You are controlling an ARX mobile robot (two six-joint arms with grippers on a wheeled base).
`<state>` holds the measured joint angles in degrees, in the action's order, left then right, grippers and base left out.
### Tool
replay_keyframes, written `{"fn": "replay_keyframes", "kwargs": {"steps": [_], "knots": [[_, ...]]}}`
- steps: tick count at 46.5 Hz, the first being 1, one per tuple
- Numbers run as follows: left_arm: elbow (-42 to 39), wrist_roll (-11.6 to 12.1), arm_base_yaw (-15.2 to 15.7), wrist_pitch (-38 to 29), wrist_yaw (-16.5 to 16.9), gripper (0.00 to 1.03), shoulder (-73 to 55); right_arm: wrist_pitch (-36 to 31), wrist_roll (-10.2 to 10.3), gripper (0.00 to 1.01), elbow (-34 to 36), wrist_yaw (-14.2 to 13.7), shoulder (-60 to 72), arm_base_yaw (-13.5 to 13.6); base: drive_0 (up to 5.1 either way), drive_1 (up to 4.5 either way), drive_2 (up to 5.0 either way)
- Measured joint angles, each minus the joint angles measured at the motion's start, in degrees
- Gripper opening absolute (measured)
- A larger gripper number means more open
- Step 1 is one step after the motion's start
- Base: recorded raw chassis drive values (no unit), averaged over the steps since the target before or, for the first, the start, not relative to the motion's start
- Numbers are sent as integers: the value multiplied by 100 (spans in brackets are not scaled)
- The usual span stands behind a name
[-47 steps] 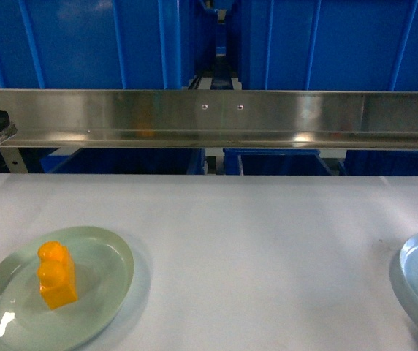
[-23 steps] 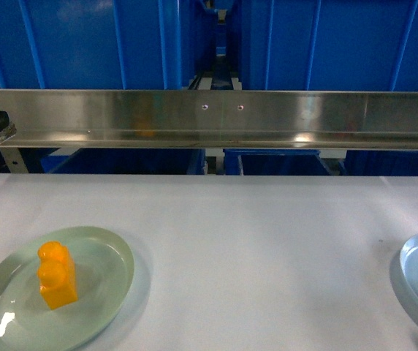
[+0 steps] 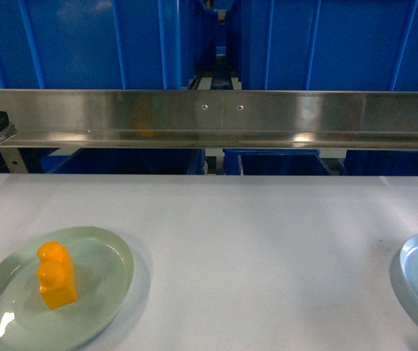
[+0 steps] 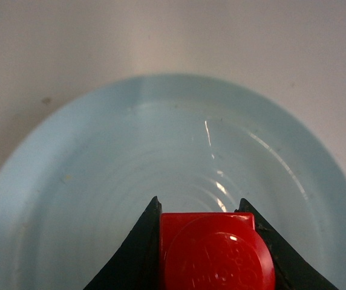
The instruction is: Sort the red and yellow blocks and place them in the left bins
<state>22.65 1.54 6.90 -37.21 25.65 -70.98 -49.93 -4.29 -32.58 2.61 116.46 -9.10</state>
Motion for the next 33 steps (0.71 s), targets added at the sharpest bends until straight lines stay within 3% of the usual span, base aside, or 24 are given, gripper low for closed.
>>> {"fn": "replay_keyframes", "kwargs": {"steps": [13, 19, 24, 33], "knots": [[0, -2, 0, -2, 0, 98, 0, -369, -42, 29, 807, -57, -1585, 201, 0, 0, 0], [0, 0, 0, 0, 2, 98, 0, -319, -177, 29, 1335, -66, -2430, 247, 0, 0, 0], [0, 0, 0, -2, 0, 98, 0, -72, -264, 28, 1624, -63, -3195, 282, 0, 0, 0], [0, 0, 0, -2, 0, 98, 0, 1255, -313, 28, 1985, 149, -5473, 216, 0, 0, 0]]}}
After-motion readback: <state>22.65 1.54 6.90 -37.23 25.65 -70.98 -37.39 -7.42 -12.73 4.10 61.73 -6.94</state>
